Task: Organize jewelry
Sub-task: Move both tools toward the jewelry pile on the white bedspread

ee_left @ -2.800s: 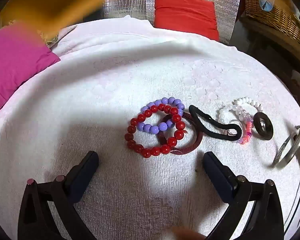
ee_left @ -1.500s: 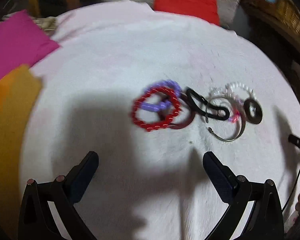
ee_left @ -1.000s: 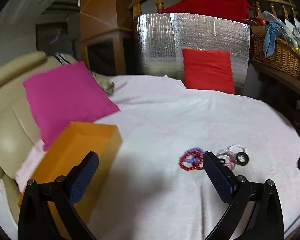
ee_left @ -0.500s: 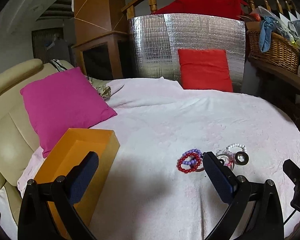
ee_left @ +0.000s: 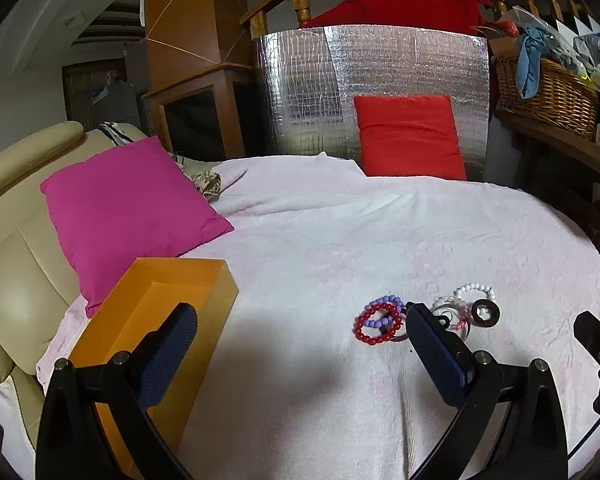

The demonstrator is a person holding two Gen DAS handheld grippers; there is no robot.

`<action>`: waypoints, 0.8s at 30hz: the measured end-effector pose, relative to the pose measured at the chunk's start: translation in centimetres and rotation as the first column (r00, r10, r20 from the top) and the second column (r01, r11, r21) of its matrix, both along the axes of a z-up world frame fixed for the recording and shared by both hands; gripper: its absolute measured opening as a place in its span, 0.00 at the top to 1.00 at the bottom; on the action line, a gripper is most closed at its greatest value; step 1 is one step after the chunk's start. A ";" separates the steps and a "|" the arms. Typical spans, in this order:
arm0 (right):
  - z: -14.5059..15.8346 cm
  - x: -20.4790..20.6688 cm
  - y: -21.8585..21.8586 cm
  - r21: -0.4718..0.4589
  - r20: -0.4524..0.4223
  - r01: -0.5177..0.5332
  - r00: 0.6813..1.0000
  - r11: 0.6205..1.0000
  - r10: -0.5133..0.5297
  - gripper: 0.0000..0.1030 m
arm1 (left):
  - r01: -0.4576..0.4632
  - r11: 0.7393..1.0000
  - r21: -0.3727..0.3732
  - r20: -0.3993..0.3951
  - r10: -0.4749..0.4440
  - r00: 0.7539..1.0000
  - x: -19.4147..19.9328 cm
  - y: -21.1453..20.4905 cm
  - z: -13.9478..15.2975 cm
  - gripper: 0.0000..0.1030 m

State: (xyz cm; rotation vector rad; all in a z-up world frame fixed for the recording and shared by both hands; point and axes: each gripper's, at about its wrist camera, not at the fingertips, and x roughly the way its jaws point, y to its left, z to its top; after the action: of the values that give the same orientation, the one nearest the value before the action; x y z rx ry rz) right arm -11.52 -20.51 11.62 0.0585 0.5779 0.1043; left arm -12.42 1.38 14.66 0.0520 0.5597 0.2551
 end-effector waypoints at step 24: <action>-0.4 1.8 -0.2 0.028 -0.005 0.001 1.000 1.000 -0.001 0.00 | -0.011 1.000 0.014 -0.033 0.011 0.999 1.1 0.3 -1.0 0.00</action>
State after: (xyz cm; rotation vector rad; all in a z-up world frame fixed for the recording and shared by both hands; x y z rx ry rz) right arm -9.71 -20.71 11.25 0.0865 0.5818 0.1116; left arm -11.37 1.63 13.62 0.0668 0.5916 0.2693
